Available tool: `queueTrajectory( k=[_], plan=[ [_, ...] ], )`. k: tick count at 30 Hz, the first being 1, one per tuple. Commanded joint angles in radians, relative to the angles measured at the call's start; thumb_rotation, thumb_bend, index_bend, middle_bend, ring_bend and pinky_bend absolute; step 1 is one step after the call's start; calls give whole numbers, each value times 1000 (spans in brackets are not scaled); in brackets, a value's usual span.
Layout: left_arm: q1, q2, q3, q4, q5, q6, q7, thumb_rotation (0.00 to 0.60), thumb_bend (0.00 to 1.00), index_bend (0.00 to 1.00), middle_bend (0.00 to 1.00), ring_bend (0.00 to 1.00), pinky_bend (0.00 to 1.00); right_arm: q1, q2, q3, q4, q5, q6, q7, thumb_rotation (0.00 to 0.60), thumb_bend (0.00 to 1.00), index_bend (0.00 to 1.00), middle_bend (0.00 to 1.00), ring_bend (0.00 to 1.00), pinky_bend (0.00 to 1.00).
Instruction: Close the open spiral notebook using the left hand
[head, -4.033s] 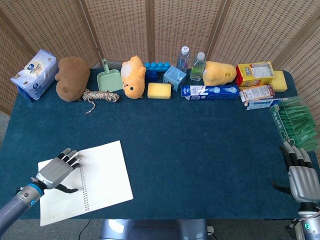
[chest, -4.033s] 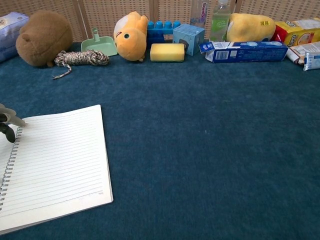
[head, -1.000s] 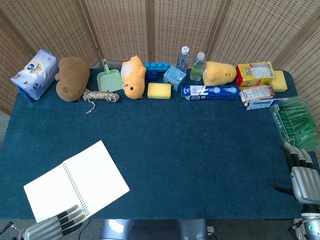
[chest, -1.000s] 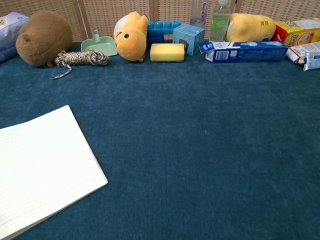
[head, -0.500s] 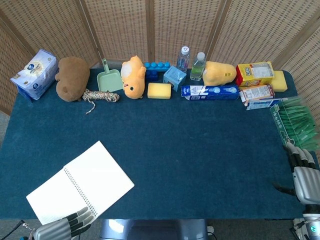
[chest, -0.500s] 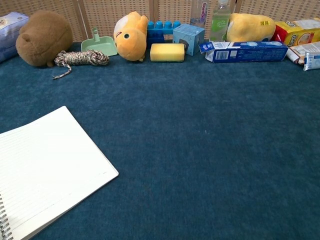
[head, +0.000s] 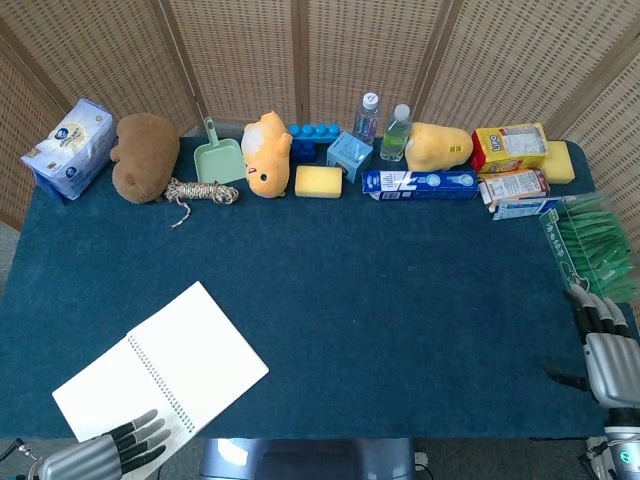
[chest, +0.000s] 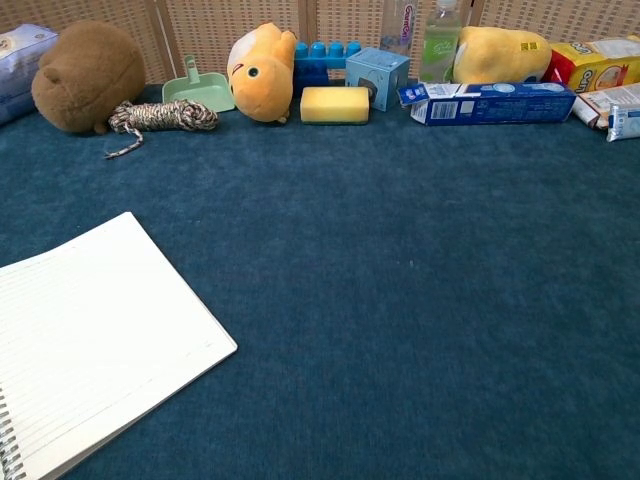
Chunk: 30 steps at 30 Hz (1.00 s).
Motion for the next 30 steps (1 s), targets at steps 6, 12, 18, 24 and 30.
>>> queueTrajectory(
  k=[6, 12, 18, 24, 30],
  plan=[
    [81, -18, 54, 179, 46, 138, -63, 537, 159, 0, 0, 0, 0, 4, -14, -6, -5, -3, -7, -35, 600, 0, 0, 0, 0, 21],
    [138, -66, 46, 291, 42, 197, -53, 600, 159, 0, 0, 0, 0, 4, -16, -6, -8, -1, -7, -40, 600, 0, 0, 0, 0, 22],
    [182, -123, 46, 393, 31, 231, -70, 600, 158, 0, 0, 0, 0, 4, -13, -6, -6, 4, -11, -29, 600, 0, 0, 0, 0, 21],
    [227, -188, 28, 492, 12, 305, -81, 600, 159, 0, 0, 0, 0, 3, -9, -5, -6, 2, -10, -15, 600, 0, 0, 0, 0, 22],
    [250, -249, 19, 583, 8, 365, -95, 600, 159, 0, 0, 0, 0, 4, -7, -6, -6, 1, -12, -9, 600, 0, 0, 0, 0, 22]
  ],
)
